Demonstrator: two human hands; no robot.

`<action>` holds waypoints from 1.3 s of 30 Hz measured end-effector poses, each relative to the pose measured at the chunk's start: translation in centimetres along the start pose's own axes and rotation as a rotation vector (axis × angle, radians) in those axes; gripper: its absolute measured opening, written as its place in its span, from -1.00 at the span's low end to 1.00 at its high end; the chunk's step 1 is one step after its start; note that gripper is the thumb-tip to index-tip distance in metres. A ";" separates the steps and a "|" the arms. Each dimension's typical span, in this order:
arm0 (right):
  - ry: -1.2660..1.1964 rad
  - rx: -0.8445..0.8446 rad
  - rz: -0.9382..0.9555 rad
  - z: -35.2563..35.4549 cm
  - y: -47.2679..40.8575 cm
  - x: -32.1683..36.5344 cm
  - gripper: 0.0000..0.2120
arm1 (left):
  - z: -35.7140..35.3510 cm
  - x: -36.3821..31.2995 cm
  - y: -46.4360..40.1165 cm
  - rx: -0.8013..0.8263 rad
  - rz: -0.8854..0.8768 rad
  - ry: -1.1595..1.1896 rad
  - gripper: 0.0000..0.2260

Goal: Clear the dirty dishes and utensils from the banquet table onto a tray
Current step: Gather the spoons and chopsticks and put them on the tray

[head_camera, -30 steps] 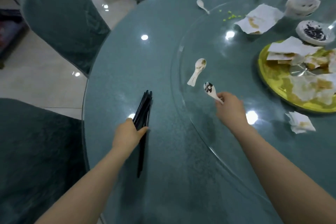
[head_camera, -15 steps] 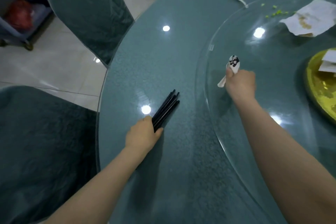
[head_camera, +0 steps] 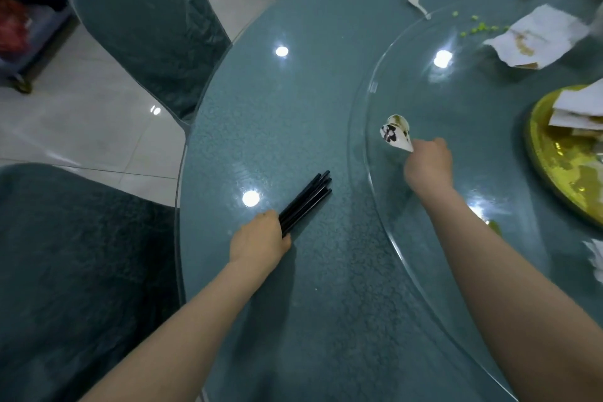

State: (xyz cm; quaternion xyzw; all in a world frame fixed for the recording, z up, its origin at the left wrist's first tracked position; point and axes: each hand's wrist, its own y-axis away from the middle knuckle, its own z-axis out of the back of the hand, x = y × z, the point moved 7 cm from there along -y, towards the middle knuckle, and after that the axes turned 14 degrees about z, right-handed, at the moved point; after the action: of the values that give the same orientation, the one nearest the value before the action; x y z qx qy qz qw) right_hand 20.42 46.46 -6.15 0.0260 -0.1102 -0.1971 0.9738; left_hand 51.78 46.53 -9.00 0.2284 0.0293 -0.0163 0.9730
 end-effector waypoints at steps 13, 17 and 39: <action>-0.033 -0.120 -0.041 0.9 1.4 0.2 -0.78 | 0.6 -0.8 0.3 0.032 -0.038 -0.100 -0.87; -0.030 -0.112 0.025 0.7 2.5 0.9 -0.78 | 0.5 -0.3 0.7 0.036 -0.045 -0.130 -0.90; -0.378 -0.063 0.303 7.4 18.0 27.4 -0.80 | 15.4 21.6 11.9 0.074 -0.109 0.946 -0.89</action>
State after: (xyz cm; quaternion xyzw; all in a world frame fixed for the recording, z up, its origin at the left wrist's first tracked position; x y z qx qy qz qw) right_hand 50.15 52.28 8.36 -0.0585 -0.2868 -0.0535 0.9547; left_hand 74.63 49.97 8.62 0.2433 0.4804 0.0372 0.8418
